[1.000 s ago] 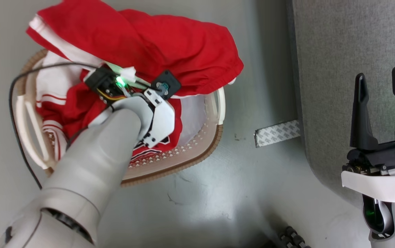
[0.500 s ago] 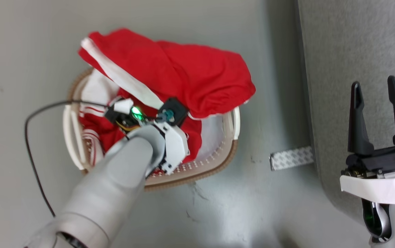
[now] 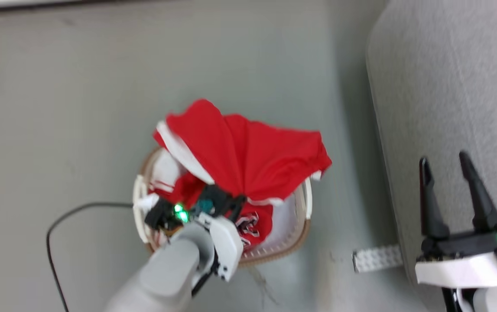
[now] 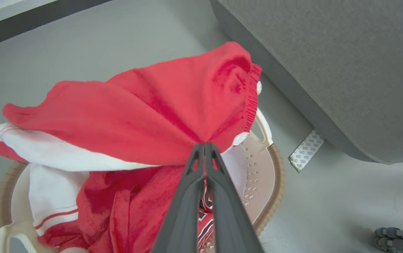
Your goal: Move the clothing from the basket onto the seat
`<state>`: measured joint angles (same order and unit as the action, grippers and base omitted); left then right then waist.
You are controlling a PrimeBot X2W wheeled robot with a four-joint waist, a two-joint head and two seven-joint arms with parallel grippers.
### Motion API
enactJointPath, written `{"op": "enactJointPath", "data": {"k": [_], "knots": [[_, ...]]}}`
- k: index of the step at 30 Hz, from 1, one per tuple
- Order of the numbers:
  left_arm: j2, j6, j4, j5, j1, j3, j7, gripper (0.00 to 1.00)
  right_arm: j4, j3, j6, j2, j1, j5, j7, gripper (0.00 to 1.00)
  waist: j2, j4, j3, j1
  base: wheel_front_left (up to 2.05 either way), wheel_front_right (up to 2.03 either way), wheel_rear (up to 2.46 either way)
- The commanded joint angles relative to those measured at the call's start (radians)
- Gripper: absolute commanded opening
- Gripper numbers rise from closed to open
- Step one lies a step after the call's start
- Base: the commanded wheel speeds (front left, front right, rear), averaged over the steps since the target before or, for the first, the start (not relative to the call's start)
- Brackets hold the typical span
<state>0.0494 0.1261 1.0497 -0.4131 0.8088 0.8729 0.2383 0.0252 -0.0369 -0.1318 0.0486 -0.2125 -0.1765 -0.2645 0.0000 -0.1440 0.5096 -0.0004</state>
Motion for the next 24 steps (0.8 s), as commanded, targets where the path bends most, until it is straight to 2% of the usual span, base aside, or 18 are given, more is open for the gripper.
{"op": "enactJointPath", "data": {"k": [1, 12, 18, 24], "knots": [[0.002, -0.001, -0.008, -0.019, -0.021, -0.002, 0.007, 0.0, 0.006, -0.001, 0.002, 0.003, 0.017, 0.005, 0.0, 1.0, 0.0, 0.037, -0.079, 0.0004, 0.0, 0.0, 0.0], [0.022, -0.028, -0.141, -0.091, -0.108, -0.054, 0.02, 0.0, 0.051, -0.017, 0.002, 0.003, 0.095, -0.004, 0.0, 1.0, 0.0, 0.085, -0.25, 0.0004, 0.0, 0.0, 0.0], [0.063, -0.056, -0.279, -0.124, -0.118, -0.085, -0.006, 0.0, 0.064, -0.042, 0.002, 0.004, 0.117, -0.022, 0.0, 1.0, 0.0, 0.081, -0.301, 0.0004, 0.0, 0.0, 0.0], [0.138, -0.099, -0.485, -0.143, -0.142, -0.113, -0.068, 0.0, 0.07, -0.05, 0.002, 0.003, 0.135, -0.037, 0.0, 1.0, 0.0, 0.072, -0.332, 0.0004, 0.0, 0.0, 0.0]]}}
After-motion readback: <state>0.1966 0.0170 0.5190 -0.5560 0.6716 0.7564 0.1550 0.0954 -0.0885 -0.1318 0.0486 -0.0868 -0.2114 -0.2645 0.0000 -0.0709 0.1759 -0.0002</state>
